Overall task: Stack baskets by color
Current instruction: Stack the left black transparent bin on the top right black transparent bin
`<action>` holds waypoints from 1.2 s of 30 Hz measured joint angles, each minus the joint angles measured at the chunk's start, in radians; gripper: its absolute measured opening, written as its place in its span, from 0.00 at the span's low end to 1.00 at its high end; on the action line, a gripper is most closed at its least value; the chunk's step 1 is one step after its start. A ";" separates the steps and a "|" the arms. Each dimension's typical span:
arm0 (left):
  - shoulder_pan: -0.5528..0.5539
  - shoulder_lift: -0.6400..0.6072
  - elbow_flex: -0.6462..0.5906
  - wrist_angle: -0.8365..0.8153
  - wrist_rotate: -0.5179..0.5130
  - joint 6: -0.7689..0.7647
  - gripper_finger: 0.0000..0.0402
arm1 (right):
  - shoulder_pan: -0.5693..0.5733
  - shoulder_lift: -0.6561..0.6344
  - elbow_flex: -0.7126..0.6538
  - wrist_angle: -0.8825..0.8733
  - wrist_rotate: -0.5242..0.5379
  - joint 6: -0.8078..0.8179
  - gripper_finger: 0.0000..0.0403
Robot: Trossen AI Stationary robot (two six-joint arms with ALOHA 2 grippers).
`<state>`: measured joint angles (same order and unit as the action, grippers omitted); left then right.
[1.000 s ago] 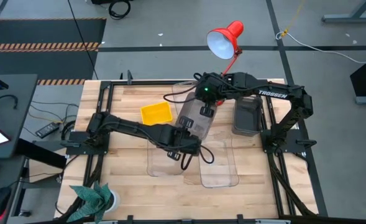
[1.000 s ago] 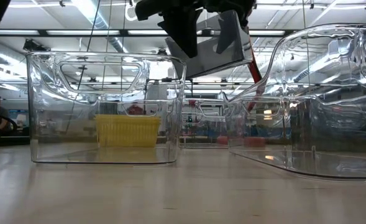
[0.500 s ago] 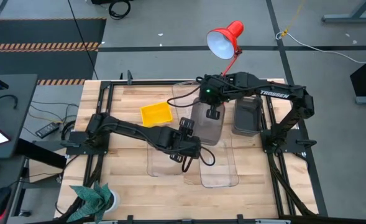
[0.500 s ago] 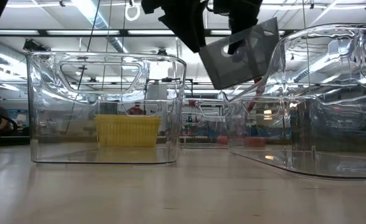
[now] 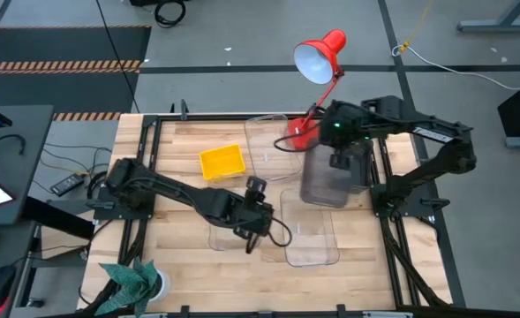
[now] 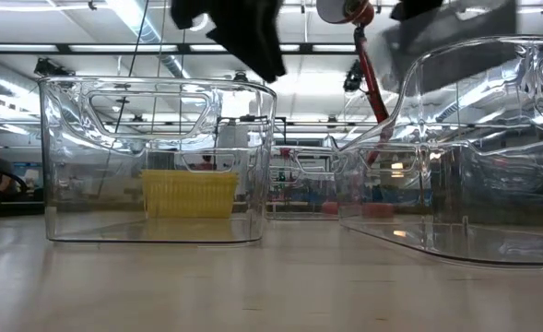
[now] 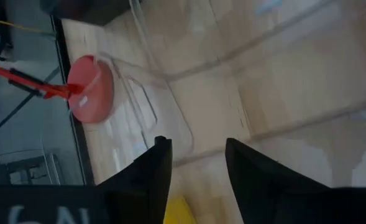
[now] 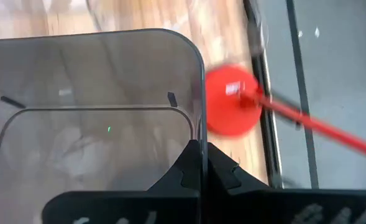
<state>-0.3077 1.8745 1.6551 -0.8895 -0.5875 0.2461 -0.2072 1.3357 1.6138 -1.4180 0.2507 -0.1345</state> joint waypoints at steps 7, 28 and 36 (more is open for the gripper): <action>0.001 -0.174 -0.211 0.210 0.024 -0.013 0.35 | -0.047 -0.117 -0.094 -0.073 0.112 -0.048 0.00; -0.020 -0.452 -0.575 0.567 0.190 -0.116 0.32 | -0.286 -0.322 -0.430 0.175 0.147 -0.343 0.00; -0.055 -0.546 -0.584 0.558 0.193 -0.136 0.32 | -0.287 -0.346 -0.505 0.257 0.072 -0.339 0.00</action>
<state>-0.3623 1.3283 1.0714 -0.3319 -0.3946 0.1099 -0.4946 0.9896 1.1088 -1.1607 0.3231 -0.4734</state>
